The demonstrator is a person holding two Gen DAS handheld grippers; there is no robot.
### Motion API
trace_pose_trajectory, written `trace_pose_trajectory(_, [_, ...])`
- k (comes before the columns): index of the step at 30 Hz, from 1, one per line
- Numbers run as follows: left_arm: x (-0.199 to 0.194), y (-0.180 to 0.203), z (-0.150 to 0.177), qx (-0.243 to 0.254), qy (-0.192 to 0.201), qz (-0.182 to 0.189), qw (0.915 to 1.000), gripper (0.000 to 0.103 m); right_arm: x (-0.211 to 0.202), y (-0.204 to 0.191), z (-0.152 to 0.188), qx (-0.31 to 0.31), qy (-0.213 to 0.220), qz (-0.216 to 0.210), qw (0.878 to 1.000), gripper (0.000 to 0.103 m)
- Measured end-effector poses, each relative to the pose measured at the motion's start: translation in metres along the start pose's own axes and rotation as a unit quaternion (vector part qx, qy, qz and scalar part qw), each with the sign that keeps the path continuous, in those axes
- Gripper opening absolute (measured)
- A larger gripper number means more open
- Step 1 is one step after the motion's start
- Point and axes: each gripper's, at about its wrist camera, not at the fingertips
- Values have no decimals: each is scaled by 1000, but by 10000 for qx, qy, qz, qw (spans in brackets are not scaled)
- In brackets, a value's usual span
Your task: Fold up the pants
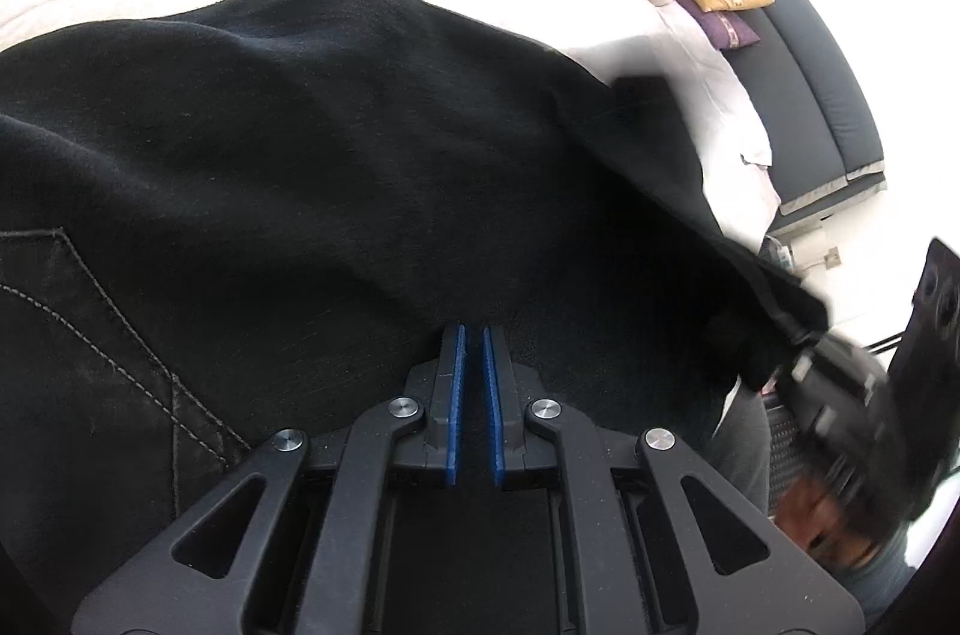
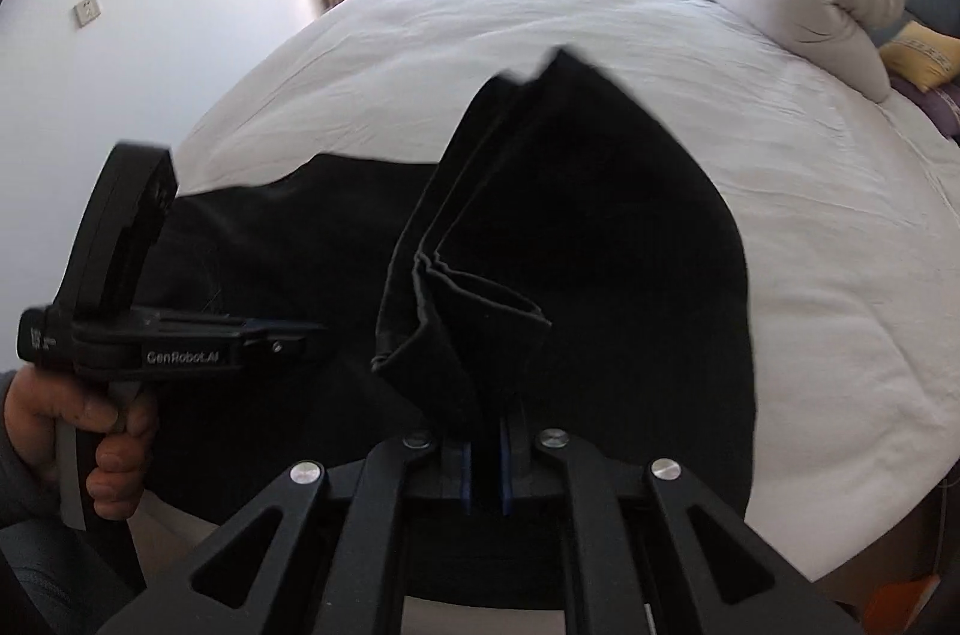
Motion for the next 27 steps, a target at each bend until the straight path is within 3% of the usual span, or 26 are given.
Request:
trace_pose_trajectory(2, [-5, -6, -1, -126, 18, 118, 9998, 8, 5, -17, 3, -391, -71, 163, 9991, 7])
trace_pose_trajectory(5, [-14, -9, -2, -322, 56, 233, 9992, 8, 3, -13, 1, -334, -42, 187, 9993, 7])
trace_pose_trajectory(9, [-25, -12, -6, -850, 64, 952, 9918, 14, -5, -20, -2, -564, 143, 332, 9978, 7])
trace_pose_trajectory(11, [-21, -17, -7, -1228, -37, 1391, 9826, 28, -7, -28, 1, -821, 206, 442, 9954, 7])
trace_pose_trajectory(13, [-20, -25, -6, -1501, -25, 1501, 9772, 69, -9, -39, 4, -1077, 262, 546, 9923, 7])
trace_pose_trajectory(21, [-33, -48, -3, -1936, 100, 1869, 9631, 71, -12, -62, 17, -1601, 347, 713, 9839, 7])
trace_pose_trajectory(27, [-36, -47, 0, -1889, 0, 1733, 9666, 71, -22, -76, 15, -1925, 513, 794, 9767, 7])
Point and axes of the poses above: each gripper's, at about its wrist camera, not at the fingertips, and x roughly the way its jaws point, y to its right, z to its underside, and after that the axes turned 2 degrees about y, right-handed
